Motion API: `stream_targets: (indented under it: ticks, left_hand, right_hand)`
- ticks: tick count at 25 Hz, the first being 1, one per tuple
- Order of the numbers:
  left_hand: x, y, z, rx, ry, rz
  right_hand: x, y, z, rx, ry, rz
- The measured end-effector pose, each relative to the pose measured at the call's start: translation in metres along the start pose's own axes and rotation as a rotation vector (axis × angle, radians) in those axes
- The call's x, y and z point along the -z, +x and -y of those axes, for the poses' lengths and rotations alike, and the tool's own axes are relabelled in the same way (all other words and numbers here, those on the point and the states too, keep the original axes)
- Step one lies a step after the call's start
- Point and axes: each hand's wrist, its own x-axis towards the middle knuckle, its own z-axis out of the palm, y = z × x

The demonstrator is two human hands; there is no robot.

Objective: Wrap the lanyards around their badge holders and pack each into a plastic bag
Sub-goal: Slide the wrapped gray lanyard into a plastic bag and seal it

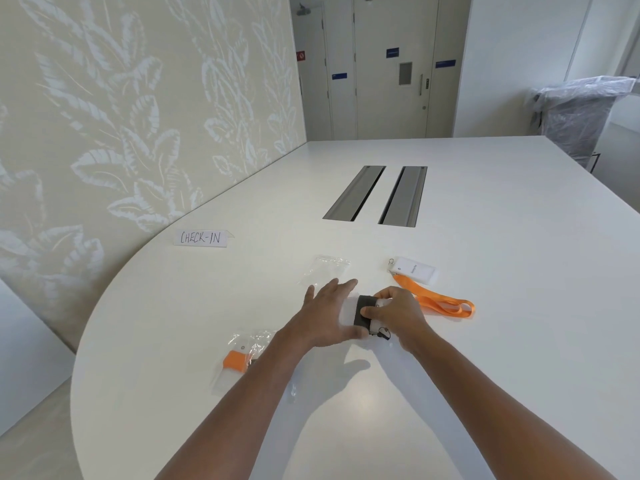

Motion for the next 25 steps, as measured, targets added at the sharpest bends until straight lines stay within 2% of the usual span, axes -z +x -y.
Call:
stream_targets:
  ticks: [3,5,8,13,19,25]
  left_hand:
    - [-0.010,-0.012,-0.002,0.040,-0.026,-0.333]
    - [-0.026,-0.023,-0.011,0.113,-0.018,-0.469]
    - [-0.051,-0.030,-0.024,0.221,-0.017,-0.470]
    - [-0.058,-0.022,-0.030,0.304,-0.044,-0.550]
    - [-0.054,-0.015,-0.035,0.278,0.038,-0.566]
    - [-0.058,-0.021,-0.042,0.188,0.017,-0.560]
  right_hand:
    - [-0.005,-0.005,-0.013,-0.039,0.045,-0.048]
    - [-0.010,-0.008,-0.020,-0.043,0.048,-0.090]
    - [-0.016,-0.010,-0.023,-0.052,0.065,-0.125]
    - [-0.014,-0.012,-0.025,-0.067,0.009,-0.063]
    - [-0.012,-0.014,-0.025,-0.033,0.053,-0.042]
    - [-0.011,-0.007,-0.028,-0.054,0.174,-0.107]
